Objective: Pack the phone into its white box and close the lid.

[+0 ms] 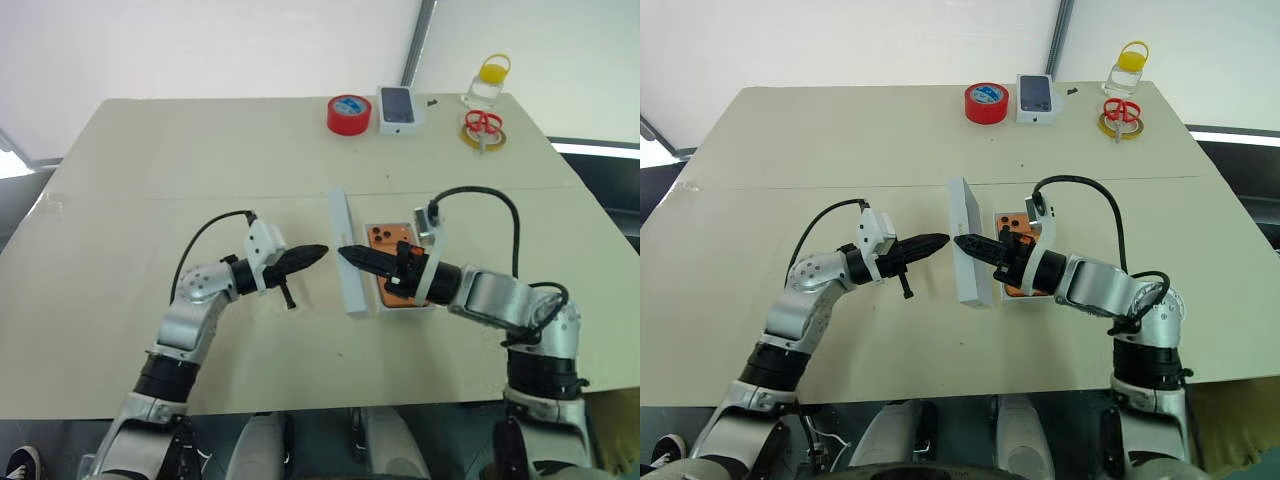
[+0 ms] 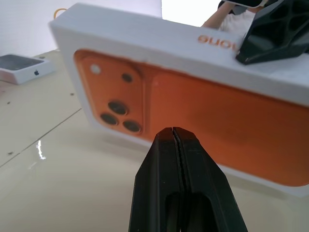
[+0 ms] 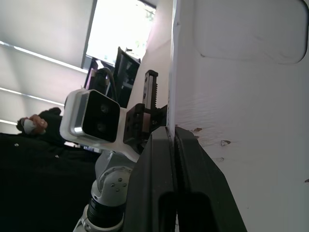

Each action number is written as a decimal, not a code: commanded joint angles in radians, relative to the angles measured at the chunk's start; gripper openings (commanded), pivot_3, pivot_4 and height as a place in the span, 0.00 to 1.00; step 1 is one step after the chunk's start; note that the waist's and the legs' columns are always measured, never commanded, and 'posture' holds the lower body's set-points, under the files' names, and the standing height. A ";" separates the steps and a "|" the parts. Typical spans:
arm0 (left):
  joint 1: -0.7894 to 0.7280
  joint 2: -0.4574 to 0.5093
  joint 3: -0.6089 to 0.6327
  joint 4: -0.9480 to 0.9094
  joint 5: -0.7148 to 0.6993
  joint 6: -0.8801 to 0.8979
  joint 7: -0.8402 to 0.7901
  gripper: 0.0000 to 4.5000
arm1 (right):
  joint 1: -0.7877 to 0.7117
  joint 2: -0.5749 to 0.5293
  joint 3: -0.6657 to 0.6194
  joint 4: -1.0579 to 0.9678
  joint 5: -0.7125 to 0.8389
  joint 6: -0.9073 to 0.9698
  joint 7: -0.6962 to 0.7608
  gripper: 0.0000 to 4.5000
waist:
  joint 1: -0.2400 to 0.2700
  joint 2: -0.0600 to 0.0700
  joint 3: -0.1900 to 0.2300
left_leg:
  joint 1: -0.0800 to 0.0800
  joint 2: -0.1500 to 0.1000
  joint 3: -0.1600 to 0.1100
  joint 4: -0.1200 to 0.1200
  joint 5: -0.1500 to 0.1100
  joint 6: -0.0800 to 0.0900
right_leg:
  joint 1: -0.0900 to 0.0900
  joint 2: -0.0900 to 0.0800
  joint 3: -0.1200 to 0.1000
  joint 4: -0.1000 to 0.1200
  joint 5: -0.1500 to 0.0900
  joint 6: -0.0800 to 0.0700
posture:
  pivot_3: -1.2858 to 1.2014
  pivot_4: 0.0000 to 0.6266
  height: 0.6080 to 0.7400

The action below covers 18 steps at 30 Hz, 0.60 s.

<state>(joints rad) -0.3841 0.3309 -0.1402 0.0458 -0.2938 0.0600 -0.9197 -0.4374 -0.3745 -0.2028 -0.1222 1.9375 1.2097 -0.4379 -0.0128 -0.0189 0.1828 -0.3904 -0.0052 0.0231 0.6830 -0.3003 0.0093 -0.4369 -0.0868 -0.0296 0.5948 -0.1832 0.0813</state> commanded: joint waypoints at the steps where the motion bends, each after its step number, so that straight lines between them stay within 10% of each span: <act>1: -0.003 -0.025 -0.019 -0.011 0.012 -0.014 0.016 0.00 | -0.026 -0.077 0.034 0.065 0.034 -0.040 0.026 0.00 | 0.005 0.000 0.000 | 0.000 0.000 0.000 0.000 0.000 0.000 | 0.000 0.000 0.000 0.000 0.000 0.000 | 0.52 0.24 0.99; 11: -0.054 -0.124 -0.066 0.106 0.051 -0.046 0.027 0.00 | -0.025 -0.150 0.071 0.159 -0.052 -0.082 0.124 0.00 | 0.006 0.000 0.000 | 0.000 0.000 0.000 0.001 -0.001 0.001 | 0.000 0.000 0.000 -0.001 0.000 0.000 | 0.52 0.24 0.99; 16: -0.089 -0.167 -0.083 0.169 0.067 -0.073 0.024 0.00 | -0.012 -0.207 0.045 0.148 -0.134 -0.085 0.190 0.52 | 0.015 0.000 0.000 | 0.000 0.000 0.000 0.001 -0.001 0.001 | 0.001 0.000 0.000 -0.002 0.000 0.000 | 0.52 0.24 0.99; 18: -0.099 -0.182 -0.088 0.187 0.070 -0.078 0.020 0.00 | -0.012 -0.267 0.033 0.135 -0.222 -0.078 0.254 0.52 | 0.023 0.000 0.000 | 0.000 0.000 0.001 0.001 -0.001 0.001 | 0.001 0.000 0.000 -0.002 0.000 0.000 | 0.52 0.24 0.99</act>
<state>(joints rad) -0.4698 0.1578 -0.2203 0.2381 -0.2265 0.0087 -0.8932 -0.4487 -0.6041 -0.1366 0.0254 1.7807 1.1305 -0.2159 0.0098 -0.0193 0.1825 -0.3909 -0.0054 0.0239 0.6841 -0.3009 0.0103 -0.4362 -0.0871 -0.0295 0.5931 -0.1832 0.0814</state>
